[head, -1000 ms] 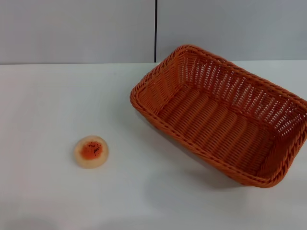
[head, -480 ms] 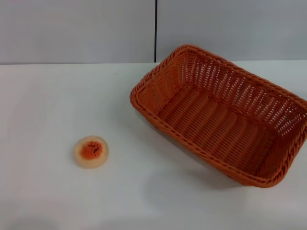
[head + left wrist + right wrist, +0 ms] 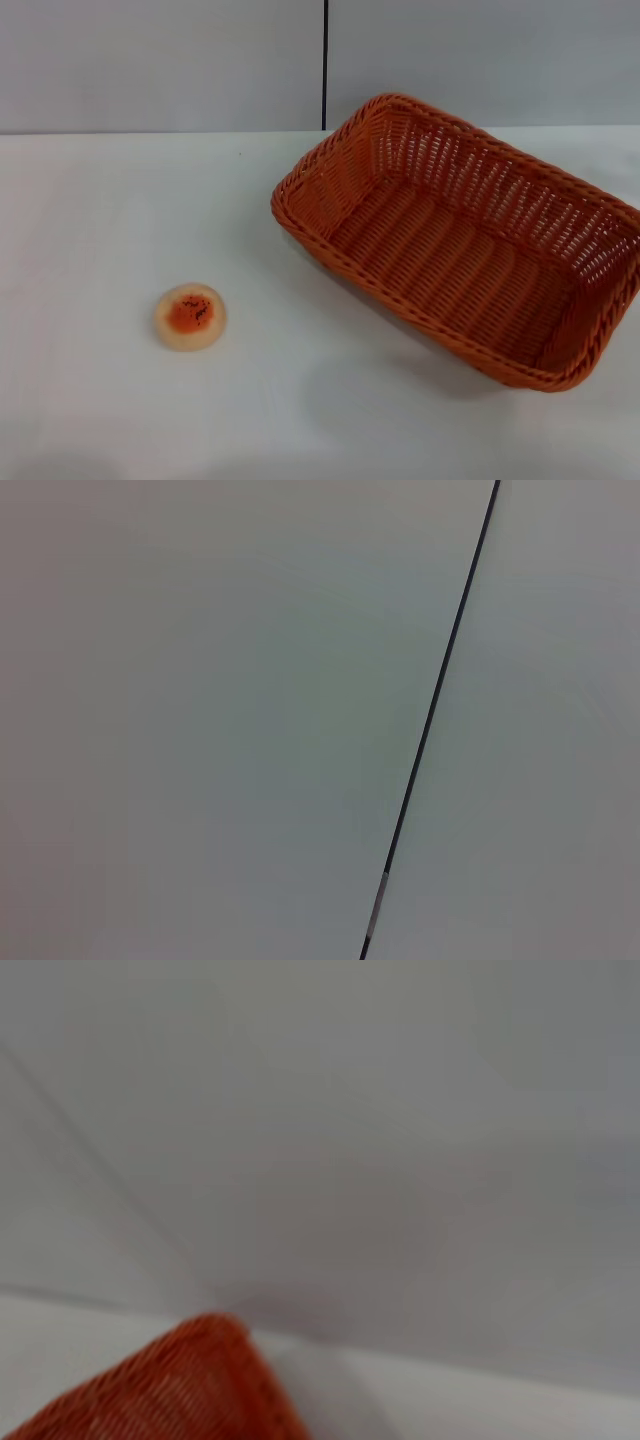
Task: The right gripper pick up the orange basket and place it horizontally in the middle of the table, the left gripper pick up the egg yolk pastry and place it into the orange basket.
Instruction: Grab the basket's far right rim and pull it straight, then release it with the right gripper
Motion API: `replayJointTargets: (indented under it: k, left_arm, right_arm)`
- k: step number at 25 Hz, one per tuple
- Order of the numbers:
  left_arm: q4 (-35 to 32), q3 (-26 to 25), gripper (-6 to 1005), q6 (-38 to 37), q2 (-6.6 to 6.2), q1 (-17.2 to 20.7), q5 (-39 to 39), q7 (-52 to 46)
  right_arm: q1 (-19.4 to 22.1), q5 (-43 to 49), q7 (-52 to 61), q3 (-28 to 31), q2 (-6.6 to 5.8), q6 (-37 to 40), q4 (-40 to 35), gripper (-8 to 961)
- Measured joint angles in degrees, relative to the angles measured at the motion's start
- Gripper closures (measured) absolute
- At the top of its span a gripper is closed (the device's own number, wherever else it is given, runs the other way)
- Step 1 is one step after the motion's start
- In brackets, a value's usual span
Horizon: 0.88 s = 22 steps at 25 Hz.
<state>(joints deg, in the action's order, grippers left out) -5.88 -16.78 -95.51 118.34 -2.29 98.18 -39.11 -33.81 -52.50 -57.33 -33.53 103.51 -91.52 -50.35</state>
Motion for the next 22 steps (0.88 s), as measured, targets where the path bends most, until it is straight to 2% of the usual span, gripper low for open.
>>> replayJointTargets:
  k: [3,7,9,10,11,12,14,15,16,17,18,19,21,22]
  left_arm:
    - [0.07,0.45,247,-0.14,0.06,0.34,0.00,0.00]
    - [0.40,1.26,248,-0.26,0.06,0.88,0.00,0.00]
    - [0.69,1.40,248,-0.35,0.05,1.30,0.00,0.00]
    - [0.69,1.40,249,-0.35,0.05,1.30,0.00,0.00]
    - [0.70,1.57,249,-0.38,0.07,1.47,0.00,0.00]
    - [0.70,1.57,249,-0.38,0.07,1.47,0.00,0.00]
    - [0.70,1.92,250,-0.39,0.09,1.55,0.00,0.00]
    - [0.70,2.03,250,-0.40,0.10,1.56,0.00,0.00]
    - [0.70,2.12,251,-0.42,0.09,1.57,0.00,0.00]
    - [0.70,2.12,251,-0.42,0.09,1.57,0.00,0.00]
    - [0.69,2.12,251,-0.43,0.06,1.57,0.00,0.00]
    - [0.69,2.12,251,-0.43,0.03,1.56,0.00,0.00]
    - [0.69,2.12,252,-0.45,-0.08,1.44,-0.01,0.00]
    - [0.69,2.12,252,-0.45,-0.08,1.44,-0.01,0.00]
  right_arm:
    - [-3.83,4.89,0.00,-0.13,-0.60,-0.91,4.82,130]
    - [-7.09,8.91,-0.31,-0.21,-0.08,-0.50,8.82,130]
    - [-8.06,9.32,-1.24,-0.90,0.98,0.12,10.93,131]
    - [-8.06,9.32,-1.24,-0.90,0.98,0.12,10.93,131]
    - [-8.23,9.32,-1.75,-1.73,1.98,0.89,11.39,131]
    - [-8.23,9.32,-1.75,-1.73,1.98,0.89,11.39,131]
    - [-8.26,9.33,-2.00,-2.55,2.94,2.02,11.46,131]
    - [-8.27,9.36,-2.04,-3.13,3.50,2.86,11.51,131]
    - [-8.27,9.43,-1.90,-4.09,4.58,4.69,11.65,131]
    - [-8.27,9.43,-1.90,-4.09,4.58,4.69,11.65,131]
    - [-8.12,9.61,-1.58,-4.49,5.44,6.30,11.70,132]
    - [-8.12,9.61,-1.58,-4.49,5.44,6.30,11.70,132]
    - [-7.88,10.20,-1.80,-4.91,6.62,8.35,11.67,132]
    - [-7.88,10.20,-1.80,-4.91,6.62,8.35,11.67,132]
